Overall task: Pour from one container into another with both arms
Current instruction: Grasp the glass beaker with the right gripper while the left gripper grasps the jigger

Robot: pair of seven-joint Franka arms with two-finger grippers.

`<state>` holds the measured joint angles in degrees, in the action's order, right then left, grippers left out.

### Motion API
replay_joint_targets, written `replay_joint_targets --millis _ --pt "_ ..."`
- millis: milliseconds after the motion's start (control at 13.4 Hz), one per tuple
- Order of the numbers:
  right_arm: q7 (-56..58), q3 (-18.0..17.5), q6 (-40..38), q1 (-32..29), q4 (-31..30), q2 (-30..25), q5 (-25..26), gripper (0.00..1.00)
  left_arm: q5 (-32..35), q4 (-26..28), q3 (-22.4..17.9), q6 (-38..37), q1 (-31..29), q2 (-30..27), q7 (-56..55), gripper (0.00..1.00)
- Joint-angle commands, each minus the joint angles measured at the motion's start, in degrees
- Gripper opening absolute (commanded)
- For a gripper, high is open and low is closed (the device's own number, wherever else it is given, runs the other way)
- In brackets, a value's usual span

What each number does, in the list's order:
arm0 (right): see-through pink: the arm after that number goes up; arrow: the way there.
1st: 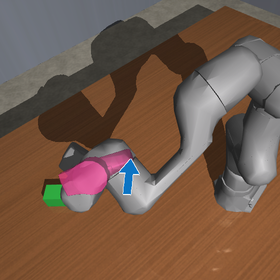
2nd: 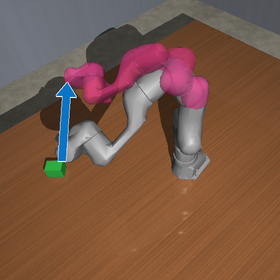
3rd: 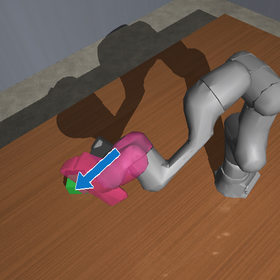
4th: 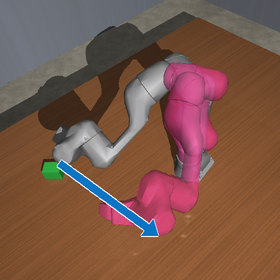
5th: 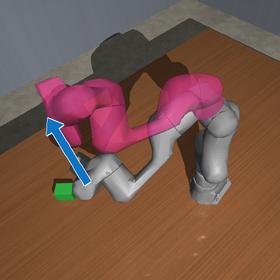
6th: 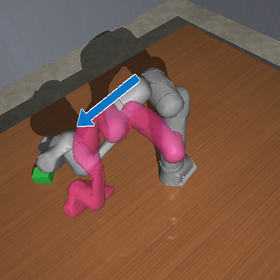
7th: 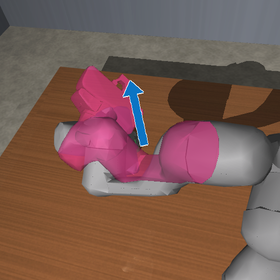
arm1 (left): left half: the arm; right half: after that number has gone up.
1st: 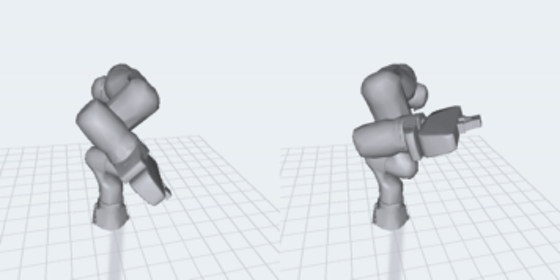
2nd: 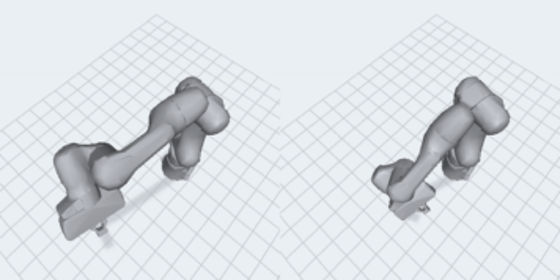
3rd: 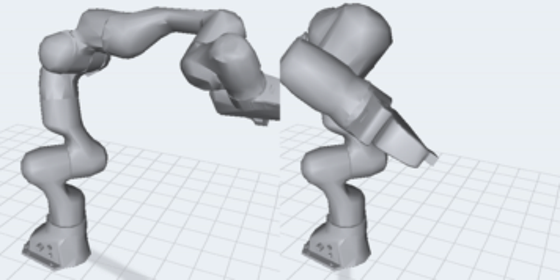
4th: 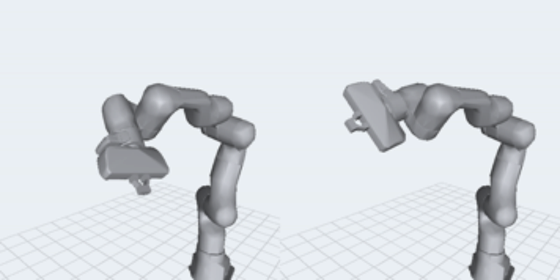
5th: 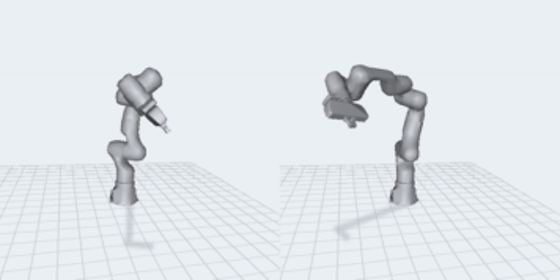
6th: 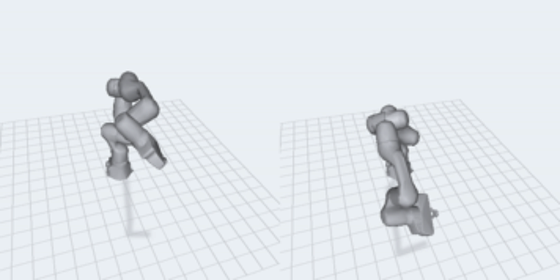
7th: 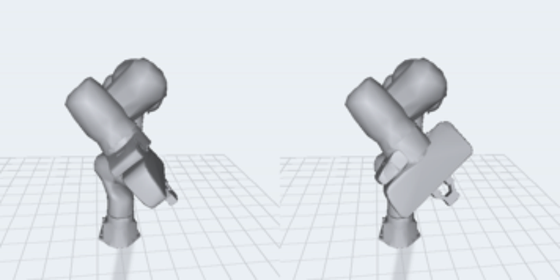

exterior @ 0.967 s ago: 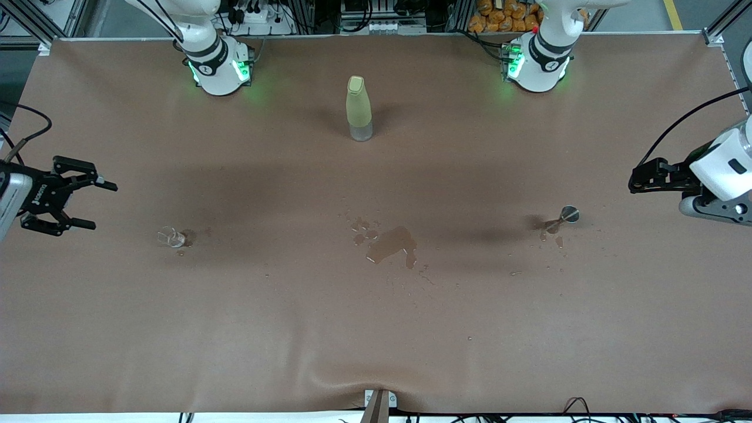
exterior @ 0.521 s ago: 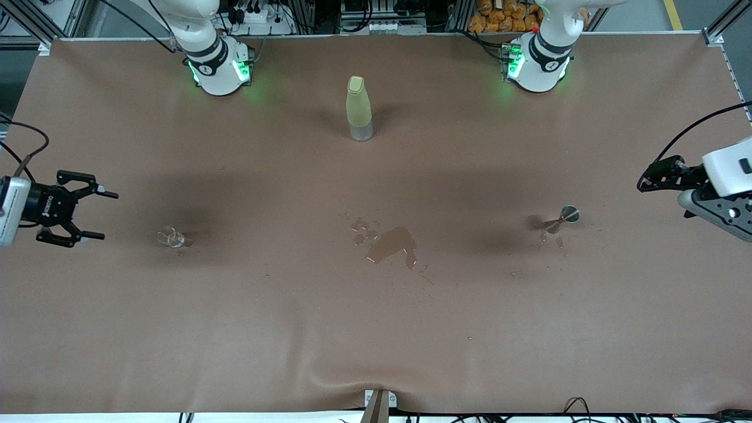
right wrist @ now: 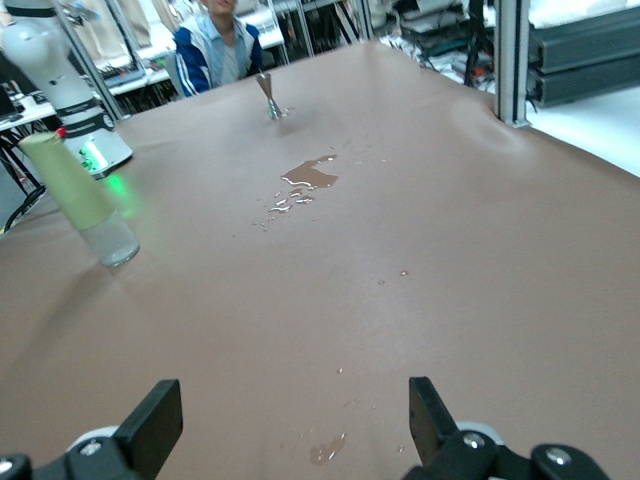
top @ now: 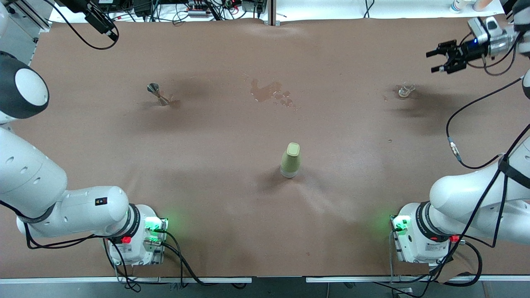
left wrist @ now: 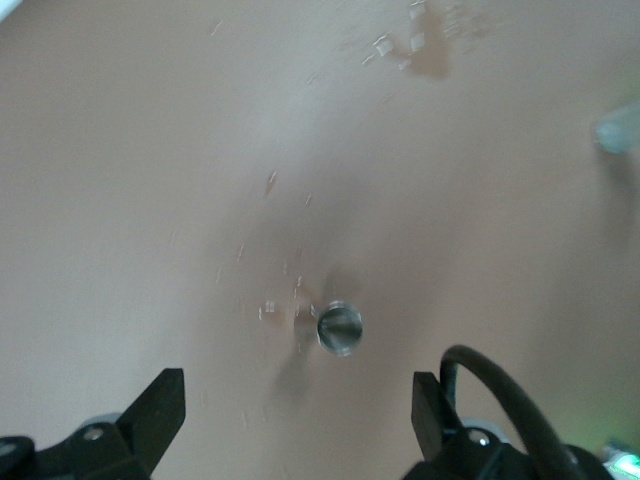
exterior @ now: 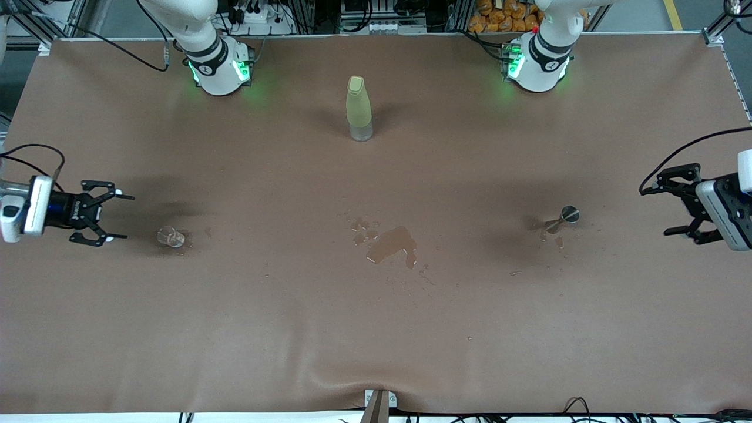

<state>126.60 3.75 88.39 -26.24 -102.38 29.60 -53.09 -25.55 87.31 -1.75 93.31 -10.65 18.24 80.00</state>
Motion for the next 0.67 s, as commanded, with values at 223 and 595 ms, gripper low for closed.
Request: replay_joint_targets --millis 223,595 --pt "6.9 -0.8 -1.5 -2.5 7.7 13.3 -8.7 1.0 -10.7 0.2 0.2 2.1 -3.1 7.6 32.8 1.0" --pt "8.2 -0.8 -2.0 -3.4 10.7 19.7 -9.3 1.0 -19.4 5.2 0.2 2.6 -5.2 11.7 57.1 1.0"
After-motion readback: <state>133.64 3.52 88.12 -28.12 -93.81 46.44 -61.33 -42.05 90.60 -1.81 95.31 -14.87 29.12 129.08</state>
